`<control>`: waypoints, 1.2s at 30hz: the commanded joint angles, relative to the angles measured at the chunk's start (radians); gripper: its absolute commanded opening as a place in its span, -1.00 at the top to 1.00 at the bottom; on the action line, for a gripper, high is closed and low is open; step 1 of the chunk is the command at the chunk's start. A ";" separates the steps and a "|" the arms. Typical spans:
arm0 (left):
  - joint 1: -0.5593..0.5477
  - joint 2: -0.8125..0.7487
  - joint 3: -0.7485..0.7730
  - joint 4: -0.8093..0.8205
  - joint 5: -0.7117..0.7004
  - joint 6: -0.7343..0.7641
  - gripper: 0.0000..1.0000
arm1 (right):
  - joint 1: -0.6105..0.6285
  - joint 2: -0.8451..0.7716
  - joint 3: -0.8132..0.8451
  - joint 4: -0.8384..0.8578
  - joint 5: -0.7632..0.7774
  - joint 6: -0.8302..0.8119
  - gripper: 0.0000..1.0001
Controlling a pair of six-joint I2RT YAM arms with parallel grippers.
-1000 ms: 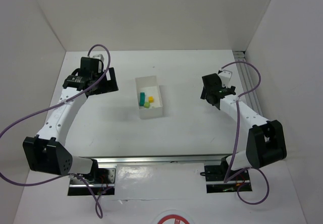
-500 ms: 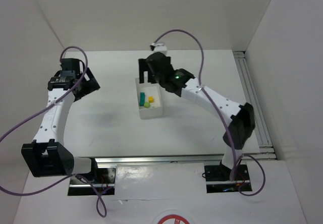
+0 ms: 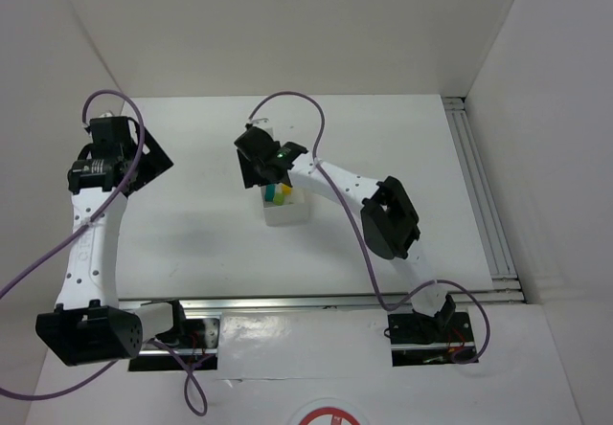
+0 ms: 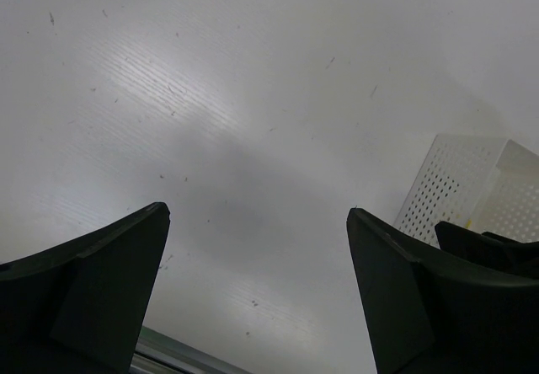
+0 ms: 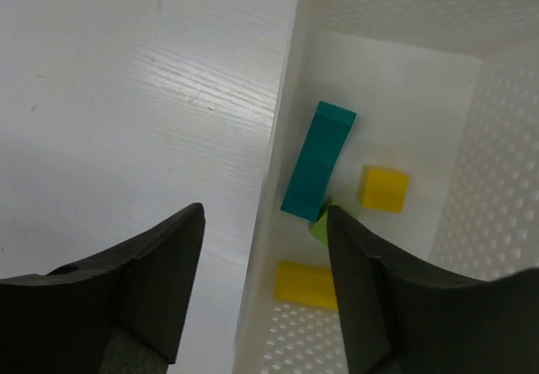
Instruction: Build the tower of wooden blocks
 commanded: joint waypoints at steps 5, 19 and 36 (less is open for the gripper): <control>0.006 -0.007 -0.006 0.009 0.036 -0.008 -1.00 | -0.010 0.027 0.031 0.011 -0.059 0.038 0.14; 0.006 -0.007 0.003 0.009 0.054 0.001 -1.00 | -0.038 0.077 0.056 0.022 -0.122 0.029 0.46; 0.006 -0.025 0.003 0.009 0.109 0.019 -1.00 | -0.197 -0.446 -0.530 0.727 -0.718 0.171 1.00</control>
